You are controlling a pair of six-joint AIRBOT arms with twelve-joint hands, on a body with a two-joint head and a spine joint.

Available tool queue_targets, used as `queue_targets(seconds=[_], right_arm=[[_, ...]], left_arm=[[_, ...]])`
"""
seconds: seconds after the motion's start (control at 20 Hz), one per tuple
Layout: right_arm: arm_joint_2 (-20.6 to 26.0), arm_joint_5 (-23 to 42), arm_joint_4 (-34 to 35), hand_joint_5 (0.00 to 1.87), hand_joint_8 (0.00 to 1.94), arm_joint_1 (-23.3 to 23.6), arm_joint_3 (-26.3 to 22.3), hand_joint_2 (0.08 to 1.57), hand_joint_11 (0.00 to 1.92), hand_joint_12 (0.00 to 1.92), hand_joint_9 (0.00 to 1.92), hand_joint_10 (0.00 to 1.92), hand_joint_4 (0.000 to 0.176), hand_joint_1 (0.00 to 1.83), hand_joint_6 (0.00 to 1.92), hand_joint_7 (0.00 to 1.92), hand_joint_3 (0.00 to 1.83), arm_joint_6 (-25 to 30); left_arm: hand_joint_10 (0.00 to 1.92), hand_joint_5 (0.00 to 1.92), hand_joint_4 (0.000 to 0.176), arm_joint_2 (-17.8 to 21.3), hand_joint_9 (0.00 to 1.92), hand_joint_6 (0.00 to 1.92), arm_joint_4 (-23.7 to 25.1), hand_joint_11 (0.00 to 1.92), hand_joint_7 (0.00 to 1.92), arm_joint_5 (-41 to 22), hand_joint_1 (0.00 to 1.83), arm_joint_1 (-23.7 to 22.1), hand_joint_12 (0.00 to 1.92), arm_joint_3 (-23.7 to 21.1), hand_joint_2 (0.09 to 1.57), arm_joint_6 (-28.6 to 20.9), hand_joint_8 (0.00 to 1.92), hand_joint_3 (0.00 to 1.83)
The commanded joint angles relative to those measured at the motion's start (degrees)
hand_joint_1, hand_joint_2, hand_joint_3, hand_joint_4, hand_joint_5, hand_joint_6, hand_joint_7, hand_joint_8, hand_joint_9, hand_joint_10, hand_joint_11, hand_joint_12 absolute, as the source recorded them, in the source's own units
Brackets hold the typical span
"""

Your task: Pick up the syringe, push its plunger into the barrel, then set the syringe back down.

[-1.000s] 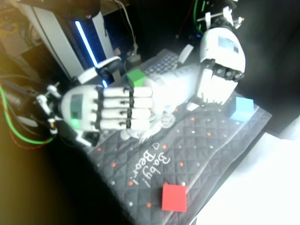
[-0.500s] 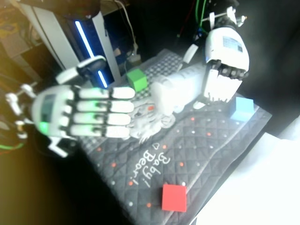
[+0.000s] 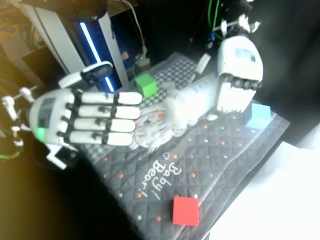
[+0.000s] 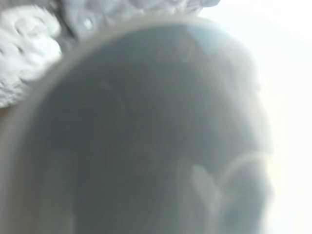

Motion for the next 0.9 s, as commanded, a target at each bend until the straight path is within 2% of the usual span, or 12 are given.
queue_targets(seconds=[0.0, 0.2, 0.4, 0.55, 0.7, 0.75, 0.85], right_arm=[[0.5, 7.3, 1.1, 0.08, 0.00, 0.3, 0.0, 0.84, 0.04, 0.00, 0.04, 0.00, 0.000, 0.08, 0.00, 0.07, 0.00, 0.2], [0.5, 7.4, 1.1, 0.07, 0.00, 0.3, 0.0, 0.86, 0.04, 0.00, 0.04, 0.00, 0.000, 0.07, 0.00, 0.07, 0.00, 0.2], [0.5, 7.5, 1.1, 0.07, 0.00, 0.3, 0.0, 0.84, 0.04, 0.00, 0.04, 0.00, 0.000, 0.08, 0.00, 0.07, 0.00, 0.2], [0.5, 7.5, 1.0, 0.07, 0.00, 0.3, 0.0, 0.87, 0.03, 0.00, 0.03, 0.00, 0.000, 0.07, 0.00, 0.07, 0.01, 0.2], [0.5, 7.5, 1.0, 0.08, 0.01, 0.3, 0.0, 0.86, 0.06, 0.01, 0.05, 0.01, 0.000, 0.07, 0.00, 0.08, 0.00, 0.2], [0.5, 7.5, 1.0, 0.08, 0.01, 0.3, 0.0, 0.86, 0.07, 0.02, 0.06, 0.01, 0.000, 0.06, 0.00, 0.09, 0.00, 0.2], [0.5, 7.5, 1.0, 0.07, 0.00, 0.3, 0.1, 0.86, 0.07, 0.01, 0.06, 0.01, 0.000, 0.06, 0.00, 0.08, 0.00, 0.2]], left_arm=[[1.92, 1.19, 0.000, -0.4, 1.52, 1.92, -0.9, 1.45, 1.44, -2.8, 1.53, -0.6, 1.92, 0.0, 1.12, -0.5, 1.92, 0.00], [1.92, 1.21, 0.000, -1.5, 1.59, 1.92, 1.0, 1.59, 1.52, -1.0, 1.52, 0.6, 1.92, 0.2, 1.13, -0.5, 1.92, 0.00], [1.92, 1.20, 0.000, -2.9, 1.57, 1.92, 1.6, 1.58, 1.48, 0.5, 1.52, 1.8, 1.92, 1.1, 1.13, -0.5, 1.92, 0.00], [1.92, 1.20, 0.000, -3.7, 1.61, 1.92, 3.9, 1.63, 1.49, 1.6, 1.59, 2.1, 1.92, 1.2, 1.12, -0.5, 1.92, 0.00], [1.92, 1.28, 0.000, -4.1, 1.65, 1.92, 5.2, 1.63, 1.55, 2.4, 1.51, 2.4, 1.92, 1.2, 1.12, -0.5, 1.92, 0.00], [1.92, 1.28, 0.000, -4.3, 1.64, 1.92, 5.9, 1.58, 1.54, 2.8, 1.51, 2.5, 1.92, 1.1, 1.13, -0.5, 1.92, 0.00], [1.92, 1.23, 0.000, -4.4, 1.62, 1.92, 6.5, 1.63, 1.51, 3.0, 1.55, 2.8, 1.92, 1.1, 1.12, -0.5, 1.92, 0.00]])
